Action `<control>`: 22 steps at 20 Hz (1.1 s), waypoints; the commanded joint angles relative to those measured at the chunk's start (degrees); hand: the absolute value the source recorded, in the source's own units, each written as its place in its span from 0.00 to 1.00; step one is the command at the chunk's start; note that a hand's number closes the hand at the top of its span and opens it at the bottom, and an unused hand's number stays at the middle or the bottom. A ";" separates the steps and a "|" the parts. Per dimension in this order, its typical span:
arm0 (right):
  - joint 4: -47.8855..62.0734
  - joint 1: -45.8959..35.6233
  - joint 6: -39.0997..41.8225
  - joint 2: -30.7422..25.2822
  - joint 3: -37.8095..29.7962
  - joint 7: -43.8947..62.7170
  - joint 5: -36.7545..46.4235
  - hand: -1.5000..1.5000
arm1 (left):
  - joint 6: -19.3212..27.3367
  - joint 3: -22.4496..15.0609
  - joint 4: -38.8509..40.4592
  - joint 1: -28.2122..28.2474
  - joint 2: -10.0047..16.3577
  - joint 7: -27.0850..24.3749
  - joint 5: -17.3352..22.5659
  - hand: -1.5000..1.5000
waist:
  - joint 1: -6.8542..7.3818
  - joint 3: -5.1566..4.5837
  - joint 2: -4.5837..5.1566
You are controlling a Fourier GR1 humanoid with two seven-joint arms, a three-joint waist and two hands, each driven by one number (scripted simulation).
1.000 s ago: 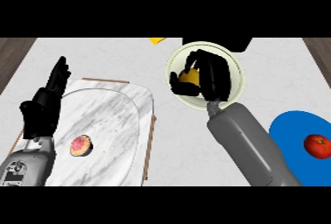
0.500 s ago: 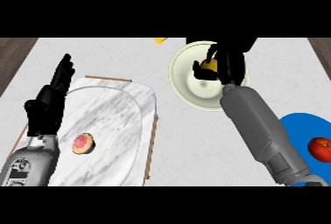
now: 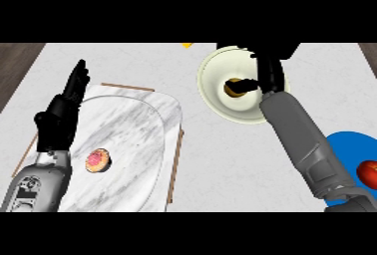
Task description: Pick the lemon from the plate and place it in the bowl
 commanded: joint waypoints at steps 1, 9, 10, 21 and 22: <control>3.25 -0.90 2.45 -0.40 -4.92 -9.64 -4.93 0.00 | -0.57 -0.23 -1.07 1.89 -0.13 -1.02 0.30 0.50 | 0.42 0.00 -0.04; 6.96 -1.78 7.75 -4.21 -12.29 -18.32 -11.40 0.00 | 0.02 1.53 2.15 -1.24 0.08 -0.52 -0.46 0.50 | -1.84 -0.10 -0.69; 6.67 -1.78 8.29 -3.07 -12.97 -16.76 -12.50 0.00 | -2.02 2.23 -2.96 2.46 1.98 0.93 0.94 0.50 | -1.75 -0.11 -1.09; -4.37 11.62 33.56 -12.96 -14.18 -22.24 -19.50 0.00 | -0.18 2.99 -3.00 3.13 0.58 3.23 -0.89 0.50 | -4.27 -0.18 -1.94; -5.51 15.04 34.40 -13.05 -14.51 -24.56 -20.25 0.00 | -0.97 4.01 -2.59 4.64 1.22 0.80 -0.09 0.50 | -4.25 -0.19 -1.91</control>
